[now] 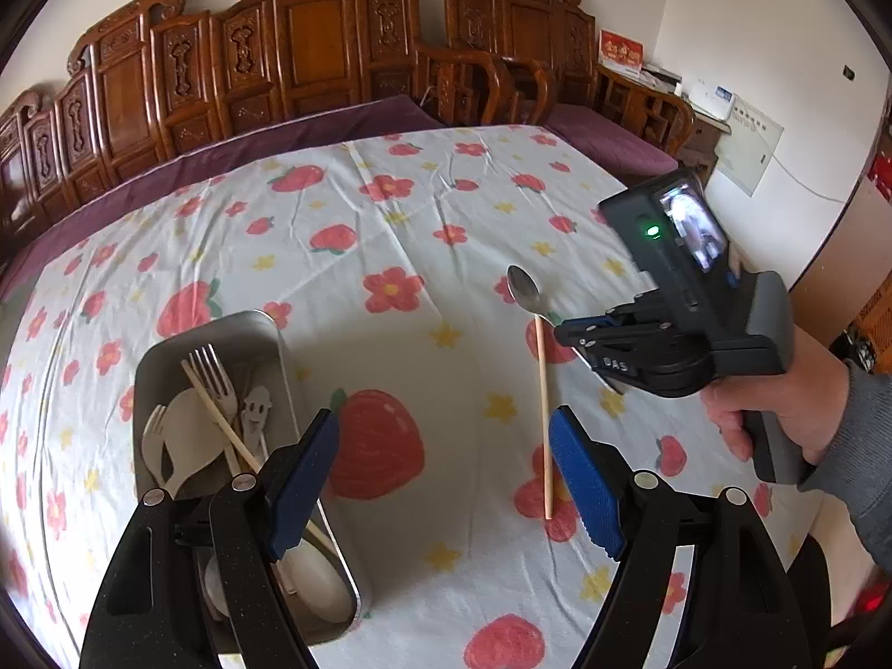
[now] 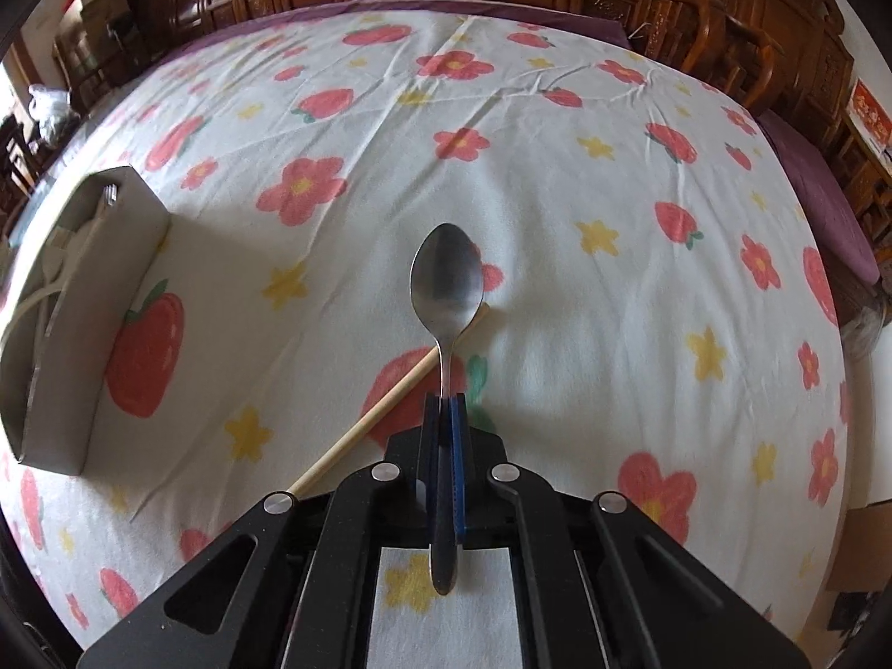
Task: Organize utensils
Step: 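Lift the metal spoon with the right gripper while the left gripper grasps the wooden chopstick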
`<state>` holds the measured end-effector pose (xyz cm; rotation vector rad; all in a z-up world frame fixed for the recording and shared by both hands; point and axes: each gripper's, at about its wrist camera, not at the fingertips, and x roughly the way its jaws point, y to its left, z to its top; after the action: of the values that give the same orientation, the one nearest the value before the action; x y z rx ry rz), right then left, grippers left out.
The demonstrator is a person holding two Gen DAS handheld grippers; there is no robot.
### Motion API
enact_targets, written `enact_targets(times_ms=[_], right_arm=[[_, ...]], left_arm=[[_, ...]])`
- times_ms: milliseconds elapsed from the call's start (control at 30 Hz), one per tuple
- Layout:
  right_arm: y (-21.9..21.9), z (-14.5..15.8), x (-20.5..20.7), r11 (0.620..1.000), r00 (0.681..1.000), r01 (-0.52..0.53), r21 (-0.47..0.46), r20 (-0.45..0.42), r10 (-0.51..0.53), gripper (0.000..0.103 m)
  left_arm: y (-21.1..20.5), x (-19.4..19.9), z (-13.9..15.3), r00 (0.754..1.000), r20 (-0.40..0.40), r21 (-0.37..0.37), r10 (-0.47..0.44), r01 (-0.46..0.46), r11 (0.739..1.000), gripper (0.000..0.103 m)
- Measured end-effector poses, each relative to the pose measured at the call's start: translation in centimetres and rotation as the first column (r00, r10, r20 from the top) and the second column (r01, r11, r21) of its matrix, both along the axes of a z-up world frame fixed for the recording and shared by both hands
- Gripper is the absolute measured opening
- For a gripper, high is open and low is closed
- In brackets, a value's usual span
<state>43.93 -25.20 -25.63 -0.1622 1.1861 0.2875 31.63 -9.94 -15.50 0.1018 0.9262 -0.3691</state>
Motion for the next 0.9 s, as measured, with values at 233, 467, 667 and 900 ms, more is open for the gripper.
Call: enact_targets(times_ms=[233,467,667,900], right_arm=[[-3.1,2.6,-3.7,0.993,0.997,0.067,0.092,0.034,-0.070,0.004],[-5.8,4.0,-7.3,0.990,0.993,0.095,0.102,0.055,-0.101,0.005],[-7.7,4.3,-10.1,0.988,0.990,0.122,0.093,0.054,-0.127,0.005],[-8.8,4.0,-12.7,0.986,0.988,0.143,0.090,0.051,-0.148,0.005]], left_arm=[[-1.8,0.1,-0.9,0.999,-0.023,0.000,-0.025,0.025,1.000,0.074],[-4.0,0.4,-2.2,0.998,-0.028,0.011,-0.061,0.061,0.998,0.074],[-6.3,1.1,-3.8,0.996,-0.041,0.039,-0.085,0.087,0.995,0.074],[-8.2,2.9,-5.7,0.992,-0.064,0.071,-0.109,0.113,0.991,0.068]])
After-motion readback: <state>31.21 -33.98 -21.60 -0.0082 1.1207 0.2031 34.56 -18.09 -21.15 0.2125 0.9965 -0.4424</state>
